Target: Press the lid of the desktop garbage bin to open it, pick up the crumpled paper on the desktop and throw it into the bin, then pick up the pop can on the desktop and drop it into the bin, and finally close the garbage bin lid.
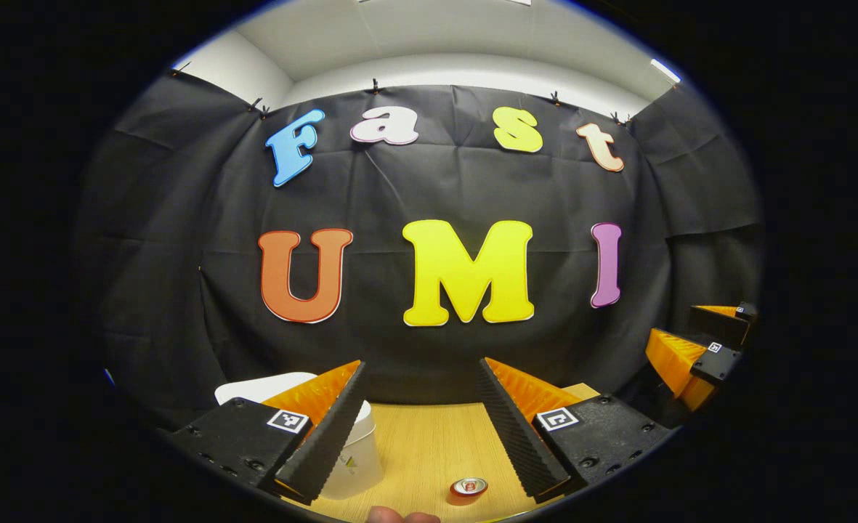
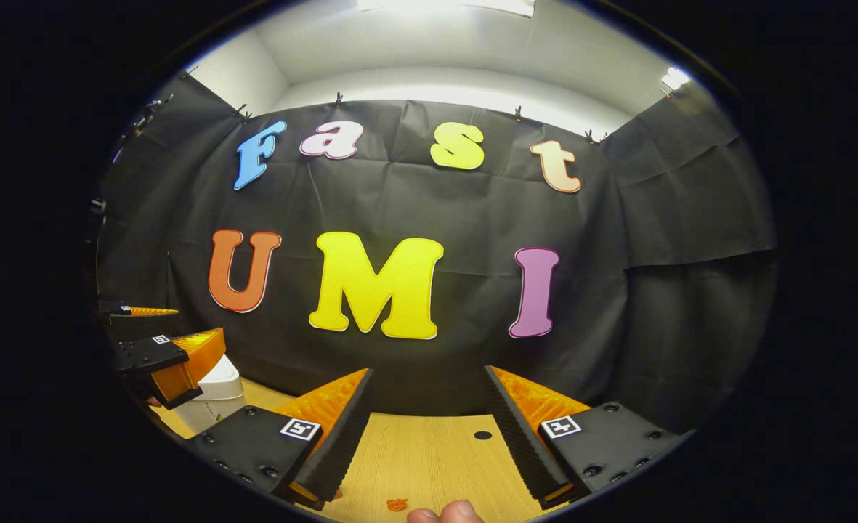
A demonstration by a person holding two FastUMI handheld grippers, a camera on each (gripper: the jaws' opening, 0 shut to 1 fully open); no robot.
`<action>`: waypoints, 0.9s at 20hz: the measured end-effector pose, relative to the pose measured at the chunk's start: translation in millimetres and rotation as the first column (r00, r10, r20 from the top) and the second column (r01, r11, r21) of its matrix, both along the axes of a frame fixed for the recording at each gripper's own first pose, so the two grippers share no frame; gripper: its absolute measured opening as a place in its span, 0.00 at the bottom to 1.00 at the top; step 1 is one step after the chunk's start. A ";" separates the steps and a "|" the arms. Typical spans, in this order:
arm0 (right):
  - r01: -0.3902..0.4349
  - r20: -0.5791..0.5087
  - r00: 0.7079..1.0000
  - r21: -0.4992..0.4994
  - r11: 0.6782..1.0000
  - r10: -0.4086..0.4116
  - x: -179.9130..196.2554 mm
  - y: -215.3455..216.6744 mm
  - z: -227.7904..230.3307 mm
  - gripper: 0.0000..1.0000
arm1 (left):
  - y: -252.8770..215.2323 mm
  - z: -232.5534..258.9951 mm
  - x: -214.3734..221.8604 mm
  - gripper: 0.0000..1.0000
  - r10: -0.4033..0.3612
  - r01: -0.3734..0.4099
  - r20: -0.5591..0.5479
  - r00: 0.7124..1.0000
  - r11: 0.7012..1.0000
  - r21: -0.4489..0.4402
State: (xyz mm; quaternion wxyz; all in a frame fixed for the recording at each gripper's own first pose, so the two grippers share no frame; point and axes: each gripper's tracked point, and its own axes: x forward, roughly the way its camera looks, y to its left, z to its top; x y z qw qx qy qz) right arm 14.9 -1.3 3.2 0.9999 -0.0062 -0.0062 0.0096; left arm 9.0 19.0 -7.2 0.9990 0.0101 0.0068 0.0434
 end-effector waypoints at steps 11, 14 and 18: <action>0.010 -0.009 1.000 -0.003 1.000 -0.010 6.3 -15.1 -2.2 0.94 | 33.9 4.4 12.2 0.98 0.129 -0.129 0.002 0.992 0.990 0.048; 0.010 -0.008 1.000 -0.005 1.000 -0.010 6.2 -17.6 -1.2 0.94 | 51.7 4.7 13.5 0.97 0.193 -0.193 -0.002 0.981 0.980 0.059; 0.008 -0.026 1.000 -0.003 1.000 -0.008 6.9 -19.1 -5.2 0.94 | 84.1 6.0 17.3 0.97 0.277 -0.276 -0.005 0.961 0.959 0.063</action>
